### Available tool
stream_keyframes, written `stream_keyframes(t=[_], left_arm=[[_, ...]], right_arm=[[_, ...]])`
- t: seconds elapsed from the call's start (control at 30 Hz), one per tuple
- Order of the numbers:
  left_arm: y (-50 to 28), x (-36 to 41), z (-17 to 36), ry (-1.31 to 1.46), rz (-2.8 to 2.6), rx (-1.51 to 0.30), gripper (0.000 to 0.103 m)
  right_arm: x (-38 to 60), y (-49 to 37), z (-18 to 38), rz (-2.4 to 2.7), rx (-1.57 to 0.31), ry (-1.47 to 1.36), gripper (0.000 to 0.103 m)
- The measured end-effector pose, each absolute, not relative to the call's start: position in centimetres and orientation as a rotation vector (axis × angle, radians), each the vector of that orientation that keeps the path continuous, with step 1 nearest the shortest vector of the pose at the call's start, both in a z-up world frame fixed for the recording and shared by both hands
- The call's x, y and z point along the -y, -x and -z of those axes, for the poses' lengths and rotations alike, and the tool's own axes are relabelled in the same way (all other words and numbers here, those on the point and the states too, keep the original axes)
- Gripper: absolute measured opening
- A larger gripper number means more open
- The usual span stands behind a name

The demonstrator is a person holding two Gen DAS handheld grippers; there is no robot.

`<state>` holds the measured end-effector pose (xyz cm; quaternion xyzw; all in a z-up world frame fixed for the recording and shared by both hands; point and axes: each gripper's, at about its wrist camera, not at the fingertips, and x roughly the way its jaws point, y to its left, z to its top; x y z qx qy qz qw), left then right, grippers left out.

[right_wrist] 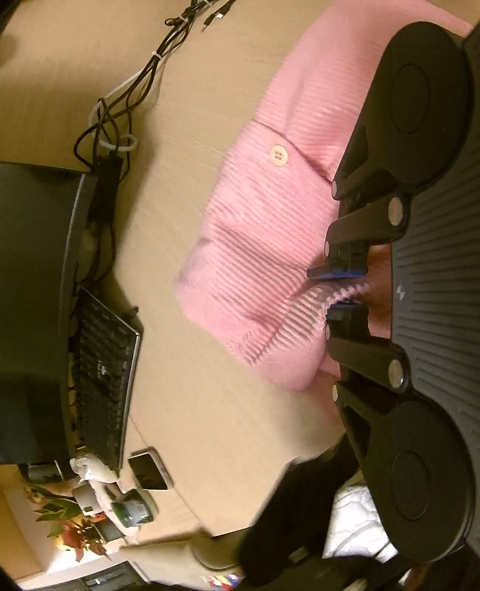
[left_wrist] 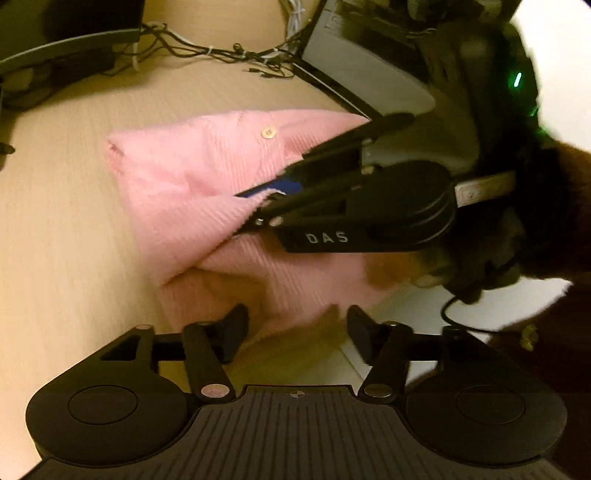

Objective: Fold clothes

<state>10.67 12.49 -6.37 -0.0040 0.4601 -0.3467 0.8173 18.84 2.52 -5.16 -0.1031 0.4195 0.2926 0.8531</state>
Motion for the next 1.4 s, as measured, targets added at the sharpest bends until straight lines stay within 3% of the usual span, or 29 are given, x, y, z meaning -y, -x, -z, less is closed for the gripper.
stream_keyframes(t=[0.13,0.2,0.3,0.53,0.73,0.83,0.9,0.97,1.07,1.13,1.17,1.2,1.4], left_arm=[[-10.8,-13.5,3.7,0.010,0.741,-0.959,0.072],[-11.0,-13.2,1.8,-0.023,0.741,-0.896,0.076],[-11.6,-10.6,0.0,-0.136,0.752,-0.791,0.088],[-13.4,-0.8,1.4,-0.471,0.890,-0.673,0.088],[-14.0,5.3,4.9,-0.656,0.921,-0.662,0.087],[-15.4,6.6,6.2,-0.670,0.855,-0.665,0.071],[-16.2,7.0,6.3,-0.653,0.831,-0.671,0.052],[-17.2,6.4,5.7,-0.602,0.820,-0.692,0.024],[-20.3,5.0,3.8,-0.425,0.767,-0.750,0.019],[-22.0,3.9,3.1,-0.335,0.737,-0.782,0.017],[-22.7,3.3,2.8,-0.296,0.726,-0.792,0.017],[-23.2,2.9,2.6,-0.271,0.717,-0.798,0.017],[-25.1,0.1,1.2,-0.083,0.731,-0.845,0.016]], right_arm=[[0.6,-17.2,2.8,-0.607,-0.852,0.158,0.025],[2.5,-16.1,1.4,-0.586,-0.823,0.132,0.039],[7.2,-14.3,-0.5,-0.455,-0.770,0.053,0.049],[17.5,-10.1,-0.2,-0.027,-0.764,-0.134,0.049],[19.0,-6.7,3.1,0.106,-0.809,-0.244,0.052],[18.9,-6.3,4.3,0.121,-0.809,-0.294,0.052],[18.5,-6.7,4.6,0.129,-0.799,-0.297,0.054],[18.1,-7.4,5.0,0.143,-0.790,-0.308,0.056],[17.6,-8.4,5.6,0.137,-0.775,-0.336,0.056],[16.6,-8.7,5.7,0.094,-0.755,-0.318,0.053],[16.3,-9.0,5.7,0.070,-0.754,-0.311,0.032],[16.2,-9.5,5.8,0.051,-0.762,-0.313,0.004],[16.6,-11.8,2.0,0.034,-0.696,-0.222,0.005]])
